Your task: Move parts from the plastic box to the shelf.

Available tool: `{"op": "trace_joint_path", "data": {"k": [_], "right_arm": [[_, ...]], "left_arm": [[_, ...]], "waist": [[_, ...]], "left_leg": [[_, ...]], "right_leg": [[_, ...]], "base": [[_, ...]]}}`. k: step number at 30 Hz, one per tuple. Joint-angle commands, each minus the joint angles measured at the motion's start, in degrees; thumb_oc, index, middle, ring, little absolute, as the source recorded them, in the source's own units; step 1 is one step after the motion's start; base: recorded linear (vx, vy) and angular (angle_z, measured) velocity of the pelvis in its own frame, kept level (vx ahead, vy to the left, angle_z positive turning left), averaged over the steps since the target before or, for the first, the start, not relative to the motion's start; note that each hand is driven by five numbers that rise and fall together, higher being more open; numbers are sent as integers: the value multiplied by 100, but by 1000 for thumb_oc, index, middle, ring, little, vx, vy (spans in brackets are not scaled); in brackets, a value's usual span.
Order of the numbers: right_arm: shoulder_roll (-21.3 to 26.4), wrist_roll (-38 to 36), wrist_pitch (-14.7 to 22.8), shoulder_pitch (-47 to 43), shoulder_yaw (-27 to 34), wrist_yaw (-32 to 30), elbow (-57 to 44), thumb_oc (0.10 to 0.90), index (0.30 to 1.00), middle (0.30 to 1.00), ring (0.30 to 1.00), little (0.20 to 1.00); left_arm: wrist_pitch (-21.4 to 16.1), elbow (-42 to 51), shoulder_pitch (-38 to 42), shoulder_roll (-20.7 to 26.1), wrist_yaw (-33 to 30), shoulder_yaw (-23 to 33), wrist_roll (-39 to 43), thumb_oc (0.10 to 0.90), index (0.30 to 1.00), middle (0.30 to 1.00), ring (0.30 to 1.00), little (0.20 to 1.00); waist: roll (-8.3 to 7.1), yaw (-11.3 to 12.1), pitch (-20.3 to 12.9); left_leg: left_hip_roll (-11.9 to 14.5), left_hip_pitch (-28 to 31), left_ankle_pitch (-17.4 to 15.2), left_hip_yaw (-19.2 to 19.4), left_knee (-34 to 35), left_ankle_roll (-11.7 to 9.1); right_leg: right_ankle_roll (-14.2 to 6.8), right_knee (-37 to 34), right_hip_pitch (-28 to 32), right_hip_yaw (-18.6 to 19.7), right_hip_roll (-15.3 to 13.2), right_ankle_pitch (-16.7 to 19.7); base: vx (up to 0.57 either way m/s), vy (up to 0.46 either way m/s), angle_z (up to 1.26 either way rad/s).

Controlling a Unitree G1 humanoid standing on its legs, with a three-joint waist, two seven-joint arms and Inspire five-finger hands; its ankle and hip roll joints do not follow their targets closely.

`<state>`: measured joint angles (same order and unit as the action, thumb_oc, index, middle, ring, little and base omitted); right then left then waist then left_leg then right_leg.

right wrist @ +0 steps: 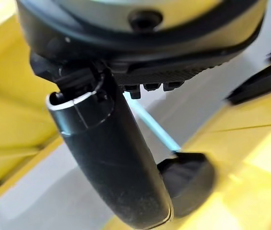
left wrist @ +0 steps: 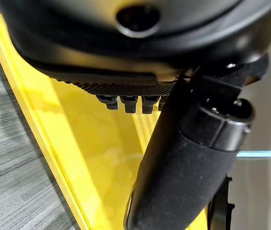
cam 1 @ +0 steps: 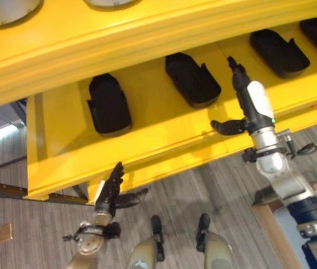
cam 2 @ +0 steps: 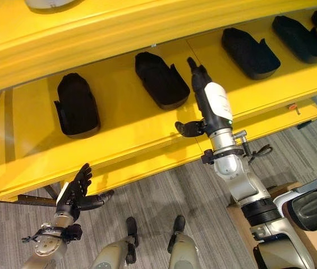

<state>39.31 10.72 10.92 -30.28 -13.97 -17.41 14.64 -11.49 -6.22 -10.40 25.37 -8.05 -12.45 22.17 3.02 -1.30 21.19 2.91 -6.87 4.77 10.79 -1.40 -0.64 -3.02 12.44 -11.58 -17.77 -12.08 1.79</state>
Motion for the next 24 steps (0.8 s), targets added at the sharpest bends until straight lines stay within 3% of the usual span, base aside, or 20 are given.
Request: {"op": "trace_joint_path", "data": {"k": [1, 16, 24], "right_arm": [[102, -636, 435, -1101, 249, -442, -115, 900, 1000, 1000, 1000, 1000], [584, -2465, 650, -2470, -199, -74, 1192, 900, 1000, 1000, 1000, 1000], [691, -2852, 676, -2853, -577, 173, 1431, 900, 1000, 1000, 1000, 1000]], "left_arm": [[-719, 621, 467, -3, 84, 46, 54, 900, 1000, 1000, 1000, 1000], [-699, 590, 568, 83, 147, -107, 366, 900, 1000, 1000, 1000, 1000], [-699, 649, 658, 140, 161, -189, 449, 900, 1000, 1000, 1000, 1000]], "waist": [[-120, 67, -235], [24, 200, 104], [-3, 281, 248]], "left_leg": [[446, 464, -290, 81, -186, -326], [502, 199, -153, 25, -230, -424], [537, 68, -45, -57, -136, -456]], "right_leg": [[-445, 46, -104, 124, -203, 327], [-383, 400, -464, 8, -267, 262], [-364, 513, -635, -72, -255, 219]], "base": [[-13, -42, -2], [-21, -41, 2], [-1, -41, 9]]}}
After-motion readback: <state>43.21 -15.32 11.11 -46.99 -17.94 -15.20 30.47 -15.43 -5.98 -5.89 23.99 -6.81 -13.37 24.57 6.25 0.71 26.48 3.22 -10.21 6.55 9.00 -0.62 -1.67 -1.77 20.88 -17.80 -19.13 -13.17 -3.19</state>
